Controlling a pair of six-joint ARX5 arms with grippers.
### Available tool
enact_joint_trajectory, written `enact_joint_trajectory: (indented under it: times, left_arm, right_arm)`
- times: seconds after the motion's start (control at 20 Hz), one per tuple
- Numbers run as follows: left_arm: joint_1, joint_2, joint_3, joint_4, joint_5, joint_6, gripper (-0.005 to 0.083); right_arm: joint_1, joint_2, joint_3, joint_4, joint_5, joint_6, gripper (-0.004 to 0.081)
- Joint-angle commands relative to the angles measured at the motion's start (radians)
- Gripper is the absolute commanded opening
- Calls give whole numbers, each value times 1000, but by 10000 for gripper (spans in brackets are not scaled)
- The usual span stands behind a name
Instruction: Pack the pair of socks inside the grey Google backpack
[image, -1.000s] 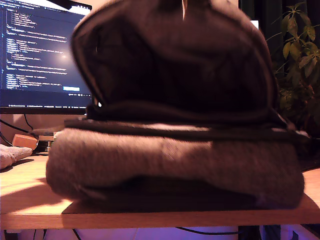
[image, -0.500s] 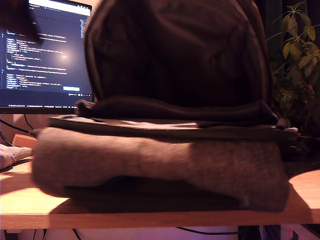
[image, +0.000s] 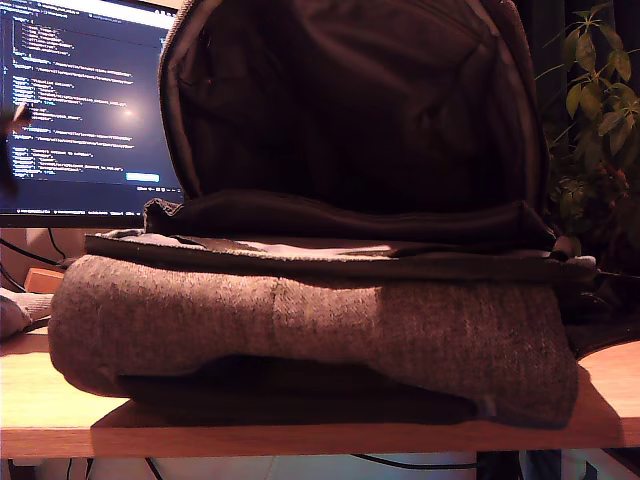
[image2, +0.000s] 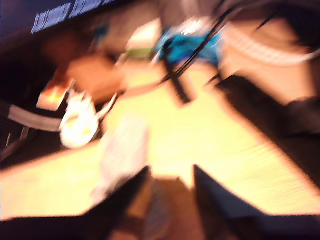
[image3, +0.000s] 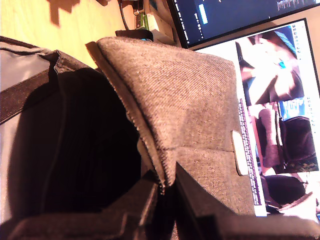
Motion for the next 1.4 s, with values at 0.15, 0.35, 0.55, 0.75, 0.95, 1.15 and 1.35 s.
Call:
enact_joint_trajectory:
  times: [0.15,0.35,0.55,0.75,0.95,1.15,1.35]
  left_arm:
    - [11,84,43,2,-17,-14,642]
    - [12,158,83,10,-66,-13,642]
    - [27,230,137,-21,-66,-21,642]
    - [39,308,166,-29,-64,-20,641]
    - [46,377,186,-74,-38,-20,639]
    - [46,422,191,-93,-23,-20,638]
    - [46,438,192,-114,-23,-20,540]
  right_arm:
    - [10,-35,37,25,-23,23,-11]
    - [10,-35,37,25,-23,25,-11]
    - [10,-35,37,25,-24,26,-11]
    - [8,-35,37,25,-27,26,-11]
    - [8,-35,37,25,-27,26,-11]
    - [8,-35,37,25,-27,26,-11]
    - [8,-35,37,25,-27,26,-11]
